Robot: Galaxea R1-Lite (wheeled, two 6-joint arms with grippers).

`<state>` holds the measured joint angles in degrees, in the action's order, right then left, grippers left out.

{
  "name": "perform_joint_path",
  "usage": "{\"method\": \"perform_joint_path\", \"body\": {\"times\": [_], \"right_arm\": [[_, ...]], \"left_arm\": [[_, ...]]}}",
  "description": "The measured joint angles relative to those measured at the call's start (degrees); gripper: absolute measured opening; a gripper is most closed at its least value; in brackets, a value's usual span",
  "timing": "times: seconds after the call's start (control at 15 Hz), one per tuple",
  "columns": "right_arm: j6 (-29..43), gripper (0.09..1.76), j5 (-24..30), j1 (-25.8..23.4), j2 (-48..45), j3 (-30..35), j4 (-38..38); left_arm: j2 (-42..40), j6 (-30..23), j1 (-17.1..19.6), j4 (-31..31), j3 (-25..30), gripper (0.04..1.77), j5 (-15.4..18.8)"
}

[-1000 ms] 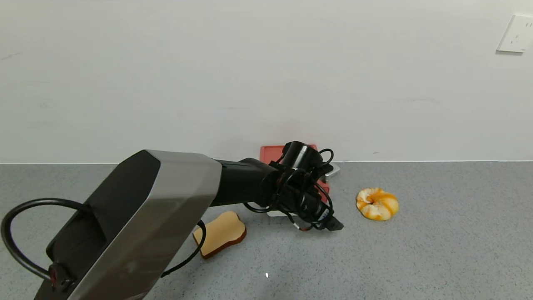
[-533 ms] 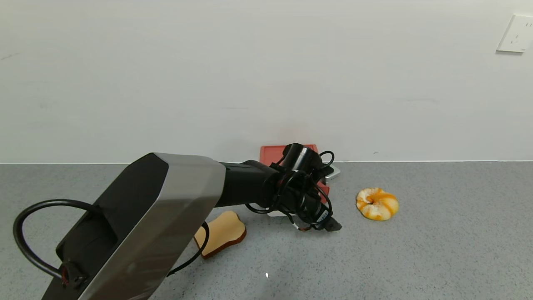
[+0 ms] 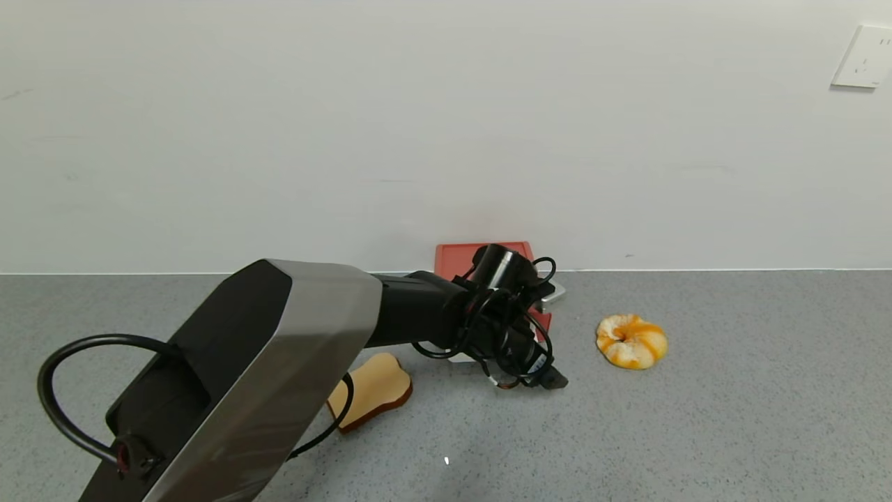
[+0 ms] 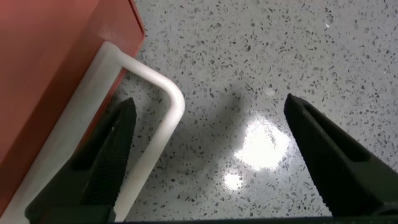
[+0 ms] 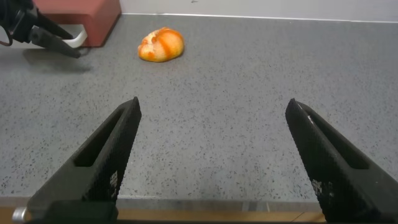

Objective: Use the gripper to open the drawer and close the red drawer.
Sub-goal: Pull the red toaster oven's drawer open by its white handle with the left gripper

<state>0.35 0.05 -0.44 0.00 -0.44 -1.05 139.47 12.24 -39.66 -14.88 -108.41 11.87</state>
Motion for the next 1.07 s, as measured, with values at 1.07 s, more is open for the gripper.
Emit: {"method": "perform_joint_path", "body": {"times": [1.07], "right_arm": [[0.00, 1.71, 0.02, 0.00, 0.00, 0.00, 0.11]], "left_arm": [[-1.05, -5.49, -1.94, -7.05, 0.44, 1.72, -0.63]]}}
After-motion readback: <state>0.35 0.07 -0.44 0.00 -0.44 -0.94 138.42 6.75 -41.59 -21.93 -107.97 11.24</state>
